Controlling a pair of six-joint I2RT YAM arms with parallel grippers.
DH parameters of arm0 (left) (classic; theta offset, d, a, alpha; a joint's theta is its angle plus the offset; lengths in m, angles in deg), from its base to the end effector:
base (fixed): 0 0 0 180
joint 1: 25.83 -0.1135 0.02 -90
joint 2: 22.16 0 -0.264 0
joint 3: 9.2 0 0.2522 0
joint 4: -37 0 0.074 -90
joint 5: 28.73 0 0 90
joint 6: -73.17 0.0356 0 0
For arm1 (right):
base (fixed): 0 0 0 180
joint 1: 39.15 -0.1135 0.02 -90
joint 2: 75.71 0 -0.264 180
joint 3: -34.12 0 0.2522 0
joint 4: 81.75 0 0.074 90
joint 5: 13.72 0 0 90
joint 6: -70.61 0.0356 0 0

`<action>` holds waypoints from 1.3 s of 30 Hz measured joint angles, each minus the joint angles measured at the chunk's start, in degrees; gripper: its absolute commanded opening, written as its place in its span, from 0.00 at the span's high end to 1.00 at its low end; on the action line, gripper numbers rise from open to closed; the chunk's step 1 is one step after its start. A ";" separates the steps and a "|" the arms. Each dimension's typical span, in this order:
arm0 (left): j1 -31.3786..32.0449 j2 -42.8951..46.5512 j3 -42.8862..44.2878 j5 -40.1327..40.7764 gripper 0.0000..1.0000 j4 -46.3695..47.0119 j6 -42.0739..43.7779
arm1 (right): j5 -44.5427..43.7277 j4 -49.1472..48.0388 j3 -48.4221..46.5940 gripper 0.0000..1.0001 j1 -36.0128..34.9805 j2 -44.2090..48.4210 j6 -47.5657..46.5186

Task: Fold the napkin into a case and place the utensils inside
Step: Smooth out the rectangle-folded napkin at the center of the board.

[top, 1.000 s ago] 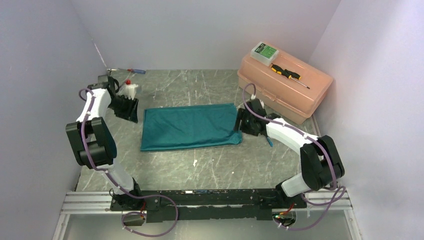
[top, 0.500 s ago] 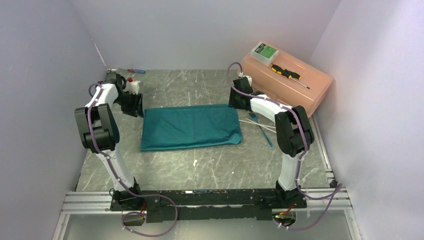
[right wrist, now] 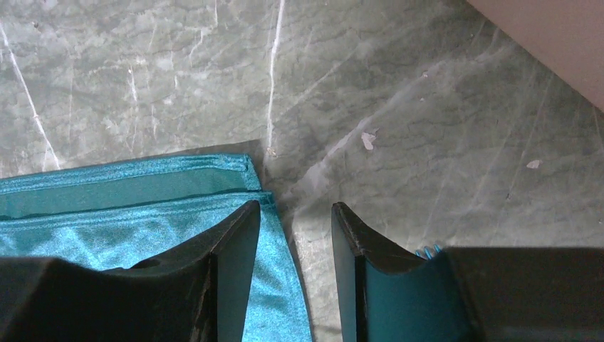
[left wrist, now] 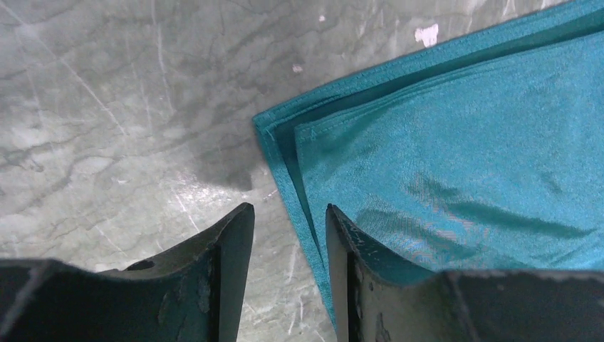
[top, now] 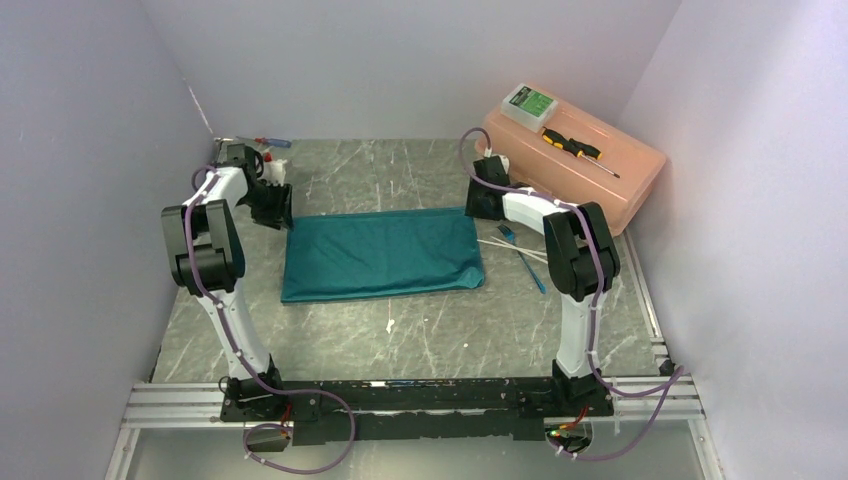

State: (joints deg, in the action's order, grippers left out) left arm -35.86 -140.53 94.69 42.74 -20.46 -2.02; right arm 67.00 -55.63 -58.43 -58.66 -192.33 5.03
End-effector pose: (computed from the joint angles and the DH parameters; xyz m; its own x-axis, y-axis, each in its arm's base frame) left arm 0.4185 0.0625 0.1803 -0.9225 0.0830 -0.3769 0.1735 0.9616 -0.2129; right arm 0.4152 0.1410 0.1628 -0.7553 0.1652 -0.6342 0.0878 0.9845 0.1519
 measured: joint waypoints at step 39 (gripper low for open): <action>1.75 -2.10 -0.87 2.73 0.91 6.73 -4.13 | 6.38 -4.39 0.74 1.00 1.09 -0.17 1.46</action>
State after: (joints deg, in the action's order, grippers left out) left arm -34.11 -142.63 93.81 45.48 -13.73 -6.15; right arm 73.38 -60.03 -57.69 -57.57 -192.50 6.50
